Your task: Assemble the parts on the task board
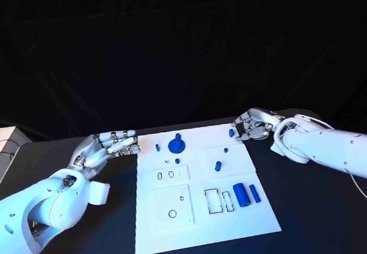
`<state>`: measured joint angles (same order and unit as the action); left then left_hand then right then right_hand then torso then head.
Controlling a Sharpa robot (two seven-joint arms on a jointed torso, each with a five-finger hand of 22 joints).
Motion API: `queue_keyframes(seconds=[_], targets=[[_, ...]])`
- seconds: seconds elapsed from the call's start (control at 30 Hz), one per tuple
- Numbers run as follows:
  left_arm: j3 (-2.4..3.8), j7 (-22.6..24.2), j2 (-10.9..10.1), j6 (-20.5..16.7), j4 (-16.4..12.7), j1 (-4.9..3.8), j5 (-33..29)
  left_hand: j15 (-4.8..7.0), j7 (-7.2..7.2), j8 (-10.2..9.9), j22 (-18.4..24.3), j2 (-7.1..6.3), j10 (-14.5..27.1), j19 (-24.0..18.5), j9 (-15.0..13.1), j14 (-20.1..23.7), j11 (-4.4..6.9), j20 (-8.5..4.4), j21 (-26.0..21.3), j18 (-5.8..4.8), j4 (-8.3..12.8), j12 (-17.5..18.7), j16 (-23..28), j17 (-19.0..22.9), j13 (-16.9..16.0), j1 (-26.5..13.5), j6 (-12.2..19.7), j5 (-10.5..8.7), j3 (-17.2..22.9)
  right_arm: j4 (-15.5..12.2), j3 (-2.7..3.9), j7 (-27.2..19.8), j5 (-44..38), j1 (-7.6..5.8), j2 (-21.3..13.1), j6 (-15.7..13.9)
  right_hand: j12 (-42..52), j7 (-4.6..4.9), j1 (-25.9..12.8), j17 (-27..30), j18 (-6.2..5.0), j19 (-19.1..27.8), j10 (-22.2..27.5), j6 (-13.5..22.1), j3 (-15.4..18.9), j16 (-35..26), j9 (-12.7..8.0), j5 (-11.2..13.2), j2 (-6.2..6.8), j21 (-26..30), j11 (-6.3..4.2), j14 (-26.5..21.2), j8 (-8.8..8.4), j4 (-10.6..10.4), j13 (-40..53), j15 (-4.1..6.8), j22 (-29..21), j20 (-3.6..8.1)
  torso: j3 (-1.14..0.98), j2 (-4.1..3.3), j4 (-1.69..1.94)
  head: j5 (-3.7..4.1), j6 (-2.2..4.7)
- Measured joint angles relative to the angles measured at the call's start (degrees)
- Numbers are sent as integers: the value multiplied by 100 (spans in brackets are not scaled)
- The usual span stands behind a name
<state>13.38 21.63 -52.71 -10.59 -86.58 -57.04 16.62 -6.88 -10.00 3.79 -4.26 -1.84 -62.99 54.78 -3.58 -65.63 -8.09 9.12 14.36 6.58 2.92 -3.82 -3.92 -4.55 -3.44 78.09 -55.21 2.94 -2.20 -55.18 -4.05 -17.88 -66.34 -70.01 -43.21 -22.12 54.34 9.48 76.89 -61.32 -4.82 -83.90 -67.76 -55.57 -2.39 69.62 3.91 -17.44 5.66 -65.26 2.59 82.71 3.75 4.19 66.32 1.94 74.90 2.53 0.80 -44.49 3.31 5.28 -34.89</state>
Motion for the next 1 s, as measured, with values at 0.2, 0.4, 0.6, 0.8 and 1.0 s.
queue_keyframes(seconds=[0.2,0.4,0.6,0.8,1.0], targets=[[0,-2,2,-4,0,0,-1,0,0,0,0,0,0,0,0,0,0,0,0,0,0,0,0,0,0,0,0,0,0,20,-2,31,-43,16,60,17,24,-29,-29,-8,-1,0,-3,-28,0,0,0,0,-99,-29,3,0,0,0,17,0,0,0,-3,5,1,-3,-20],[0,-4,-5,-9,0,0,-1,0,0,0,0,0,0,0,0,0,0,0,0,0,0,0,0,1,0,0,0,0,0,45,-3,53,-63,22,105,25,45,-31,-59,-22,-1,0,-32,-77,0,0,0,-10,-174,-29,-12,0,0,32,30,0,5,0,-3,5,4,14,-24],[0,-7,-11,-10,-2,0,-2,0,0,0,1,0,0,0,0,0,0,0,0,0,0,0,0,1,0,0,0,0,0,94,-5,79,-64,24,175,34,68,-39,-145,-31,0,0,-47,-129,-9,0,0,-67,-306,-53,-21,0,0,42,52,0,4,0,-3,5,3,20,-18],[0,-11,-17,-10,-4,0,-2,0,0,0,1,0,0,0,0,0,0,0,0,0,0,0,0,1,0,0,0,0,0,112,-7,92,-60,25,209,53,68,-49,-172,-38,-1,0,-63,-157,-43,0,0,-67,-333,-53,-23,0,0,76,76,0,4,0,-3,5,2,20,-21],[0,-16,-28,-10,-5,0,-2,0,0,0,1,0,0,0,0,0,0,0,0,0,0,0,0,1,0,0,0,0,0,135,-8,111,-59,25,212,79,68,-58,-194,-45,0,0,-68,-205,-79,0,0,-67,-400,-75,-18,0,0,112,90,0,3,0,-3,4,0,19,-31]])
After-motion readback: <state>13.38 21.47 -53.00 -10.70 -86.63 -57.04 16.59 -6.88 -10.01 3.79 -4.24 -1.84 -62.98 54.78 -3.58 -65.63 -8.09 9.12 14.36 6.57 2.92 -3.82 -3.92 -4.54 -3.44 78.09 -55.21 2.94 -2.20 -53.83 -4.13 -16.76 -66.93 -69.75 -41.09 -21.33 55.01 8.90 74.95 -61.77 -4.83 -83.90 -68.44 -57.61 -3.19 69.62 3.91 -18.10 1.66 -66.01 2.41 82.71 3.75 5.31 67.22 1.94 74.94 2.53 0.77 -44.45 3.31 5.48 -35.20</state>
